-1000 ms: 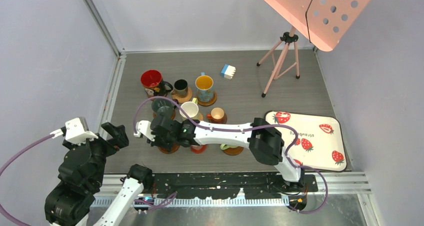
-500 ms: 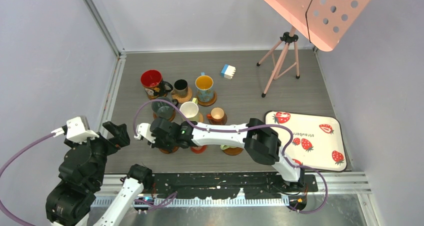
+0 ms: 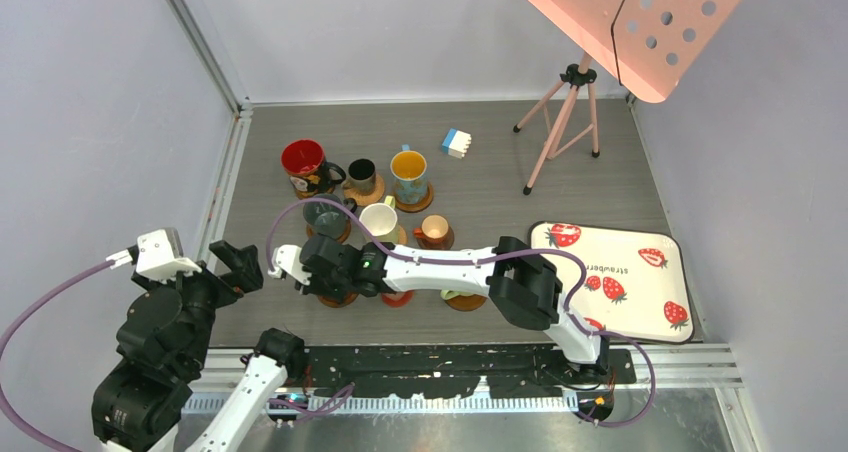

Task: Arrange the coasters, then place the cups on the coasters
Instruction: Place the cup on the coaster, then reset both arms

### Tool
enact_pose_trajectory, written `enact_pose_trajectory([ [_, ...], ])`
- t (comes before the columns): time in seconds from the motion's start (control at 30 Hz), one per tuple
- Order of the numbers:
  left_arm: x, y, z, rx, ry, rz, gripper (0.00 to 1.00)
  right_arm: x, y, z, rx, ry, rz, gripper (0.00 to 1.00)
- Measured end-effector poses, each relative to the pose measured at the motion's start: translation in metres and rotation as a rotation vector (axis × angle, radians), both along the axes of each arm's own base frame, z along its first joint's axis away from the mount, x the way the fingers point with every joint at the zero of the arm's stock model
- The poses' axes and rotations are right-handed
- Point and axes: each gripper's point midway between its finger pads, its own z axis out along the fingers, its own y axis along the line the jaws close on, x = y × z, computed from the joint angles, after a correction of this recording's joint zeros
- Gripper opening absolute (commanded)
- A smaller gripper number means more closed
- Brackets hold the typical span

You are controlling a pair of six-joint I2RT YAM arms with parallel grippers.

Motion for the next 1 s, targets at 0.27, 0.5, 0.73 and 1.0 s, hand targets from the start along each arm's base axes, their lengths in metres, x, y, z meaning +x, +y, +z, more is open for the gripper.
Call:
enact_pose_trajectory([
  [0.27,0.003,-0.002,0.003,0.000,-0.005,-0.008,0.99,-0.004,0.001,0.000,0.003,0.009,0.012,0.34],
  [0.5,0.010,-0.008,0.006,0.004,0.003,-0.028,0.99,-0.013,0.001,0.018,0.039,0.037,0.041,0.46],
  [0.73,0.014,-0.014,0.015,-0.004,-0.003,-0.054,0.99,-0.013,-0.003,0.090,0.172,0.026,0.022,0.52],
  [1.0,0.019,-0.028,0.024,-0.014,-0.026,-0.125,0.99,0.039,-0.071,0.147,0.299,0.072,-0.325,0.72],
])
